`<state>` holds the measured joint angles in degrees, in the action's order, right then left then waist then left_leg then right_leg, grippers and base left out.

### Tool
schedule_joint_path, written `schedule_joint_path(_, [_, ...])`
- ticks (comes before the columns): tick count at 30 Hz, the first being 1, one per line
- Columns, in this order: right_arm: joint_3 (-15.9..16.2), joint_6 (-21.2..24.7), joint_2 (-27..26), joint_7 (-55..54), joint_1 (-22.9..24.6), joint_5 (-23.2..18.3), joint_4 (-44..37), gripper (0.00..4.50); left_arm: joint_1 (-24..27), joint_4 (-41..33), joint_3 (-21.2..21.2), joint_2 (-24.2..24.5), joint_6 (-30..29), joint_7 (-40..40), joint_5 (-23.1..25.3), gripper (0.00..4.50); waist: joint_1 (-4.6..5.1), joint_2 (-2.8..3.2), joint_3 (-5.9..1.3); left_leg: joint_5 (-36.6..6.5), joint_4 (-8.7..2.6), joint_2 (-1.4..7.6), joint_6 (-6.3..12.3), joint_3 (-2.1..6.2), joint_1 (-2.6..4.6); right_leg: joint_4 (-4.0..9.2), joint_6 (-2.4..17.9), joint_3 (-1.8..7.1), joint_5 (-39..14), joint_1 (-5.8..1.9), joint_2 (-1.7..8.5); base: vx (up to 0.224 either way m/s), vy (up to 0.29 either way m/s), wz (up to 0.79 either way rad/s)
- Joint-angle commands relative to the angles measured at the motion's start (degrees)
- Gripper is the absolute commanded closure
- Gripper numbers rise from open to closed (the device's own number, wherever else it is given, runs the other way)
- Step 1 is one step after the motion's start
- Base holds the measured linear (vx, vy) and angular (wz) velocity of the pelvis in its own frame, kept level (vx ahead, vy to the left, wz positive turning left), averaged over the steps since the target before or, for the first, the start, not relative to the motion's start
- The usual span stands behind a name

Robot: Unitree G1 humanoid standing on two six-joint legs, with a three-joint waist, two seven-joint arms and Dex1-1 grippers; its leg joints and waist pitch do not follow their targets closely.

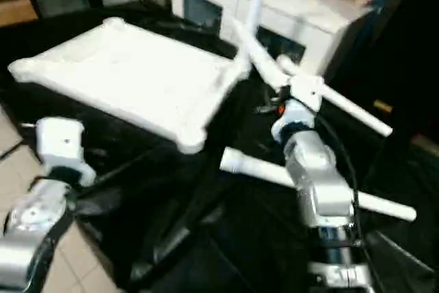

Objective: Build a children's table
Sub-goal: Move to table

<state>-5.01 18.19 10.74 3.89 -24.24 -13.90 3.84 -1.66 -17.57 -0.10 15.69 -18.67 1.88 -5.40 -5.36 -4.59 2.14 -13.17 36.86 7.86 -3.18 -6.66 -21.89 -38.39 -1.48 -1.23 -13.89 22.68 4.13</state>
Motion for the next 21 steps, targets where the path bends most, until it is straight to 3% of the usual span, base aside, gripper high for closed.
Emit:
schedule_joint_path(1, [-4.13, -0.6, 1.04, -3.07, -0.76, 0.85, 0.27, 4.5, 0.19, -0.38, 0.45, 0.29, -0.2, 0.66, -0.11, 1.06, 0.43, 0.39, -2.62, -1.65, -4.64, 3.15, -0.18, -0.18, 1.82, 4.63, 8.12, 1.94, 5.21, -2.66, 2.67, -0.078, -0.022, 0.15])
schedule_joint_path(2, [-4.68, -1.02, 1.04, -3.44, -1.39, 0.33, 0.72, 4.5, 0.12, -0.2, 0.65, 0.49, -0.35, 1.08, 0.15, 1.06, 0.39, 0.87, -2.49, -6.79, -5.22, 3.77, -1.32, -0.54, 2.36, 4.97, 8.69, 1.72, -0.75, -2.24, 2.62, -0.087, -0.008, 0.13])
schedule_joint_path(4, [-4.57, -1.45, 1.47, -3.34, -2.08, 0.28, 1.32, 4.5, 0.11, 0.03, 0.84, 0.95, -0.37, 1.42, 0.62, 1.06, 0.75, 0.51, -1.65, -16.85, -6.16, 4.34, -3.74, -1.18, 2.69, 6.31, 7.01, 1.67, -13.72, -1.2, 2.66, -0.089, -0.002, 0.12])
schedule_joint_path(5, [-4.6, -1.73, 1.59, -3.12, -2.35, 0.34, 1.63, 4.5, 0.06, 0.12, 0.9, 1.04, -0.38, 1.54, 0.72, 1.06, 0.86, 0.51, -1.4, -19.38, -6.31, 4.4, -4.44, -1.26, 2.85, 6.67, 6.35, 1.68, -17.16, -0.88, 2.76, -0.101, 0.003, 0.08])
schedule_joint_path(6, [-4.21, -2.09, 1.82, -1.63, -2.81, 0.1, 2.22, 4.5, 0.12, 0.32, 1.26, 1.51, -0.19, 1.78, 0.91, 1.06, 1.13, 0.14, -1.26, -23.06, -6.4, 4.4, -5.62, -1.25, 3.06, 7.39, 4.91, 1.59, -22.35, -0.61, 2.9, -0.089, 0.01, 0.02])
schedule_joint_path(7, [-4.2, -2.09, 1.83, -1.59, -2.82, 0.09, 2.23, 4.5, 0.12, 0.33, 1.27, 1.52, -0.18, 1.79, 0.91, 1.06, 1.12, 0.27, -1.35, -23.72, -6.47, 4.38, -5.91, -1.12, 3.1, 7.44, 4.35, 1.56, -23.46, -0.67, 3.02, -0.089, 0.01, 0.02])
schedule_joint_path(8, [-4.02, -2.27, 1.93, -0.08, -3.05, -0.38, 2.4, 4.5, 0.08, 0.45, 1.43, 1.57, -0.1, 1.86, 0.94, 1.06, 1.32, 0.05, -1.76, -21.33, -6.85, 4.49, -6.03, -0.82, 2.25, 7.07, 3.77, 1.49, -20.5, -1.48, 3.16, 0.0, 0.0, 0.0])
schedule_joint_path(10, [-3.93, -3.05, 1.9, 2.39, -3.24, -1.57, 2.14, 4.5, 0.04, 0.59, 1.56, 1.52, -0.01, 1.85, 1.08, 1.06, 1.27, -0.16, -1.89, -17.21, -6.84, 4.61, -5.54, -0.99, 1.66, 6.63, 3.96, 1.57, -15.05, -1.64, 3.17, 0.0, 0.0, 0.0])
schedule_joint_path(12, [-6.04, -6.05, 0.08, 8.68, -3.52, -8.37, -0.61, 4.5, -0.07, 1.02, 1.96, 1.26, 0.39, 1.44, 1.36, 1.06, 1.39, -0.65, -1.76, -17.92, -6.74, 4.55, -5.05, -1.21, 1.67, 6.75, 4.04, 1.7, -15.41, -1.42, 3.21, 0.0, 0.0, 0.0])
schedule_joint_path(13, [-6.04, -6.05, 0.08, 8.68, -3.52, -8.37, -0.61, 4.5, -0.07, 1.02, 1.96, 1.26, 0.39, 1.44, 1.36, 1.06, 1.44, -0.71, -1.81, -18.51, -6.69, 4.48, -4.68, -1.3, 1.71, 6.83, 4.13, 1.76, -15.97, -1.4, 3.3, 0.0, 0.0, 0.0])
schedule_joint_path(14, [-7.92, -7.99, -0.89, 10.22, -3.4, -11.67, -2.07, 4.5, -0.13, 1.13, 1.99, 1.04, 0.74, 1.33, 1.46, 1.06, 1.72, -0.93, -1.81, -17.99, -6.66, 4.58, -4.05, -1.25, 1.49, 6.95, 4.41, 1.8, -16.54, -1.39, 3.44, 0.0, 0.0, 0.0])
schedule_joint_path(17, [-11.28, -12.72, -1.37, 8.58, -3.22, -12.94, -2.93, 4.5, -0.07, 1.16, 2.45, -0.02, 1.93, 0.81, 1.43, 1.06, 1.9, -0.97, -1.84, -16.28, -6.57, 4.74, -3.83, -1.41, 1.54, 6.93, 4.94, 1.81, -15.37, -1.25, 3.37, 0.0, 0.0, 0.0])
schedule_joint_path(18, [-12.35, -13.23, -1.62, 8.17, -3.47, -13.67, -2.99, 4.5, -0.1, 1.27, 2.5, -0.12, 2.23, 0.74, 1.52, 1.06, 1.87, -0.58, -1.82, -16.24, -6.57, 4.71, -3.91, -1.42, 1.6, 6.87, 5.04, 1.84, -15.18, -1.16, 3.34, 0.0, 0.0, 0.0])
schedule_joint_path(21, [-15.91, -13.62, -1.39, 8.13, -5.11, -16.8, -3.02, 4.5, -0.09, 1.73, 2.77, -0.99, 3.42, 0.29, 1.34, 1.06, 2.05, -0.44, -2.04, -15.38, -6.59, 4.62, -3.73, -1.39, 1.44, 6.53, 5.29, 1.78, -12.51, -1.46, 3.01, 0.0, 0.0, 0.0])
